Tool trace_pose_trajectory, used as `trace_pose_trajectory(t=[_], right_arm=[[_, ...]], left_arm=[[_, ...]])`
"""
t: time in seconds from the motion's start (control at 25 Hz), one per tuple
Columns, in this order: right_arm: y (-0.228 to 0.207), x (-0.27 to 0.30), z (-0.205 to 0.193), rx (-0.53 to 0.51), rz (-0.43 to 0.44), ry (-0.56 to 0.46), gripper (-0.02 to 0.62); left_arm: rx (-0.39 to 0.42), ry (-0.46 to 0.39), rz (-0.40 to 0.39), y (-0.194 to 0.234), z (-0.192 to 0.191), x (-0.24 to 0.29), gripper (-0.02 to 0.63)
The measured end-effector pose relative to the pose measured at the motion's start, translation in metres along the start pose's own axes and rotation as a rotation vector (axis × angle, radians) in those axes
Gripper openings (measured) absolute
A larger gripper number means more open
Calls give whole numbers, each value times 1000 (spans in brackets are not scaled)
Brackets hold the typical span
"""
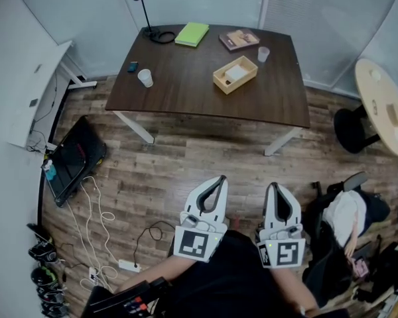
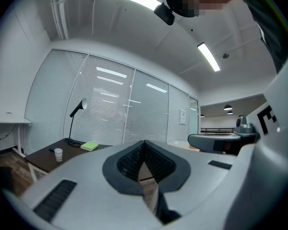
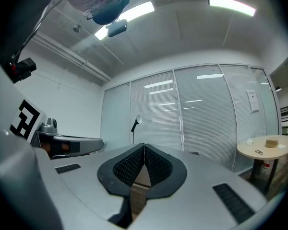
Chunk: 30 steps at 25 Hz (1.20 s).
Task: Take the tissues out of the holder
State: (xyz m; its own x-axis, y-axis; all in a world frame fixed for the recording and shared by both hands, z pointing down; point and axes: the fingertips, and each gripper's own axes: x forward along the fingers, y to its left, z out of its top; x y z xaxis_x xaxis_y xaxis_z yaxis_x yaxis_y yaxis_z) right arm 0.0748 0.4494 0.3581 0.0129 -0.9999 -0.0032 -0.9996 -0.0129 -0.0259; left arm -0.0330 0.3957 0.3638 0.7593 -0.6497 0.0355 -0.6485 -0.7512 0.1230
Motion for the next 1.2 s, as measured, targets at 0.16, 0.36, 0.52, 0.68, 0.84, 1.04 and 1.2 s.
trace_pose_trajectory(t=[0.16,0.36,0.52,0.68,0.84,1.04,1.2], right_arm=[[-2,-5,-2,-1,-11,-11,11],[-5,-8,-5,-5,-8,-11,11],[-8,-6,-5,-7,-7,-15,11],[-11,-5,-7,-5,2,-12,11],[-18,-3,-9,-4,11,-5,11],[-25,3,-12,-1,16,0,11],[-32,10,-12,2,7,-3,11]], left_arm=[[-10,-1,-5,-6,-4,0,0],[-20,3,-13,-14,-9,2,0],[-17,-2,-11,-14,-7,5,0],[-21,0,2,-13,-10,6,0],[-17,2,15,-13,-13,14,0],[-23,4,26,-11,-15,22,0],[-21,4,20,-10,-14,31,0]])
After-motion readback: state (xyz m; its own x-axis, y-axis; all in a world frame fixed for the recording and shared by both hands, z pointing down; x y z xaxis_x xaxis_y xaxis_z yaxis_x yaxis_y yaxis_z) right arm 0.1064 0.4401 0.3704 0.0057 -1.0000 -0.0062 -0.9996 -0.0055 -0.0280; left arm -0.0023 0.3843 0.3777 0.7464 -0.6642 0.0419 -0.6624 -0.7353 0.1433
